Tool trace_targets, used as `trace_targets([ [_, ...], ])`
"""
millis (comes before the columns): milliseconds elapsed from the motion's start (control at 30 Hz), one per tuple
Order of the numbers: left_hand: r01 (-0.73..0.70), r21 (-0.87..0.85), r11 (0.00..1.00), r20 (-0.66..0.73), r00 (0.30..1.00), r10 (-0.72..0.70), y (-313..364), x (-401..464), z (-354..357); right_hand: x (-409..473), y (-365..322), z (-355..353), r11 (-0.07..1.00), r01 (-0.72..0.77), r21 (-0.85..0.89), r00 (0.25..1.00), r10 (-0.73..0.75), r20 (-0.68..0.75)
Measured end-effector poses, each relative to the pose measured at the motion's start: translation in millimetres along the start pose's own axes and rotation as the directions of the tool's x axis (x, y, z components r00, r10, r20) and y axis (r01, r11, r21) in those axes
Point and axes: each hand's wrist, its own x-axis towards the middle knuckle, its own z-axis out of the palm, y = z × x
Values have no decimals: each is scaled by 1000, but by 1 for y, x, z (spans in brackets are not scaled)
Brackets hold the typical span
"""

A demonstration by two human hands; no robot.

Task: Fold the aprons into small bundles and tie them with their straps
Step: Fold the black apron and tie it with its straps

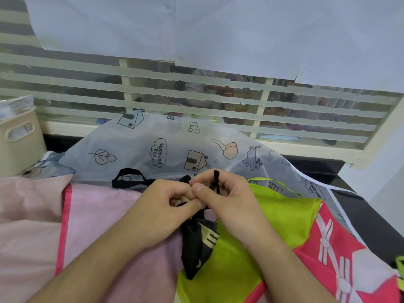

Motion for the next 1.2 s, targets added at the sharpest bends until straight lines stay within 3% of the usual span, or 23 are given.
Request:
trace_targets([
  [67, -6, 28, 1000, -7, 1000, 6, 0, 0, -1, 0, 1, -1, 995, 1, -97, 1000, -3, -24],
  [167, -13, -2, 1000, -60, 998, 13, 2, 0, -3, 1, -1, -5, 994, -16, -106, 997, 7, -83],
  [333, -65, 167, 984, -277, 954, 111, 1, 1, -9, 3, 1, -9, 951, -114, 288, 990, 134, -51],
  [433, -39, 86, 996, -360, 931, 68, 1, 3, -8, 2, -1, -9, 959, -156, 237, 987, 161, -4],
  [567, -30, -177, 984, -337, 941, -32, 7, 2, -5, -1, -1, -1, 989, -149, 25, 982, 145, 120],
  [667, -8, -264, 964, -308, 948, -77, 8, 0, -3, -2, -3, 0, 987, -154, -36, 978, 158, 138],
  [767, 36, -311, 950, -293, 947, -132, 9, 0, -2, -2, -6, 0, 985, -165, -43, 984, 167, 68],
  [933, 113, -336, 935, -186, 965, -183, 5, 0, 1, -4, -4, -3, 973, -206, 100, 977, 210, -30],
  [1200, 99, -424, 900, -173, 967, -188, 5, 0, 2, -4, -2, -4, 977, -209, 32, 977, 208, 38],
])
